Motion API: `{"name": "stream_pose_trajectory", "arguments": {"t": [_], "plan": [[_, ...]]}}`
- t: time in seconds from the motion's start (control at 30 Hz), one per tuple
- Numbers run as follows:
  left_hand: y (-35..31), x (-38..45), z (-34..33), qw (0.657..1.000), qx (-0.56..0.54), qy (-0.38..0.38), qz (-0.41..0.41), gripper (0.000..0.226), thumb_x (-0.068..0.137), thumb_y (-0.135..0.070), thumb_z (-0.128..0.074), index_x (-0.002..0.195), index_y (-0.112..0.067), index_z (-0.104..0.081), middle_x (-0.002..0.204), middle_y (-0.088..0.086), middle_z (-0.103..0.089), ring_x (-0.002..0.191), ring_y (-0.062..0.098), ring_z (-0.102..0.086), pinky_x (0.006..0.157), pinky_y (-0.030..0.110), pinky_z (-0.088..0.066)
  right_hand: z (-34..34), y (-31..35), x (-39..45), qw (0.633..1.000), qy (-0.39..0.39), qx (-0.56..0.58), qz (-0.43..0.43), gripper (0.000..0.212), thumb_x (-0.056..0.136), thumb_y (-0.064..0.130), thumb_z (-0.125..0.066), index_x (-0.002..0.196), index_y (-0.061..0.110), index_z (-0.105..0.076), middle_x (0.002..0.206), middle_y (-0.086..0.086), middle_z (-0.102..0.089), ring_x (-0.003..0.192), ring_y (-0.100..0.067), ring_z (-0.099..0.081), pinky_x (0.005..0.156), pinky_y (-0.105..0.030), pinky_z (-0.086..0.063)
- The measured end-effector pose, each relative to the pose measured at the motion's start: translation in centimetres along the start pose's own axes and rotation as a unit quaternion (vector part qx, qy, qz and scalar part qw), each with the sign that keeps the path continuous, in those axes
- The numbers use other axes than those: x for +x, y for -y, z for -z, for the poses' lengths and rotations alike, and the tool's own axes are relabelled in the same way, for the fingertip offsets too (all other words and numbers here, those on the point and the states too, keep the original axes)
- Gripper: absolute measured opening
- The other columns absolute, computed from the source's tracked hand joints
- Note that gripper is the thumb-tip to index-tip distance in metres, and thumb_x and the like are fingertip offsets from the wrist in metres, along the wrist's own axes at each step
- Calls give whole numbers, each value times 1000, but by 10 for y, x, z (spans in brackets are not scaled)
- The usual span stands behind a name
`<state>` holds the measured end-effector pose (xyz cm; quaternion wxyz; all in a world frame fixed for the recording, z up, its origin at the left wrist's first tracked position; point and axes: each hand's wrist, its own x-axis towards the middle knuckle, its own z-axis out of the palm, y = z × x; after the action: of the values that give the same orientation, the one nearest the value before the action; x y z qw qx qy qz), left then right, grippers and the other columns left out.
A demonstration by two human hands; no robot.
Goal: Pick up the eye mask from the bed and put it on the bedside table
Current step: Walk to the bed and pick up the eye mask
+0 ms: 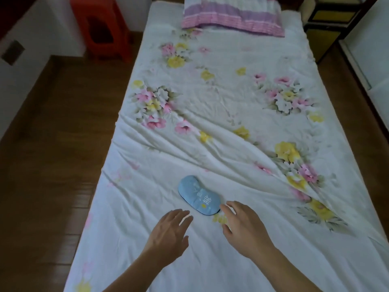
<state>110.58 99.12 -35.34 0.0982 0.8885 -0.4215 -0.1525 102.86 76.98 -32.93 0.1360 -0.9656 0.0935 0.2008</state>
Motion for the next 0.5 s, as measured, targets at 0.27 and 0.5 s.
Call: {"name": "stream_pose_trajectory", "arguments": {"t": [0.27, 0.5], "plan": [[45, 60, -98, 1000, -3, 4, -20, 59, 65, -2, -72, 123, -8, -64, 136, 18, -61, 123, 36, -59, 101, 44, -51, -82, -23, 74, 997, -4, -41, 63, 64, 82, 21, -66, 143, 8, -50, 143, -16, -53, 126, -36, -55, 105, -44, -46], [77, 105, -138, 992, 20, -65, -108, 51, 75, 2, -63, 126, -2, -61, 132, 21, -63, 125, 38, -56, 107, 51, -45, -132, -30, 113, 994, -38, -34, 96, 77, 77, 36, -76, 143, 8, -48, 152, -13, -48, 139, -34, -46, 108, -47, -46]]}}
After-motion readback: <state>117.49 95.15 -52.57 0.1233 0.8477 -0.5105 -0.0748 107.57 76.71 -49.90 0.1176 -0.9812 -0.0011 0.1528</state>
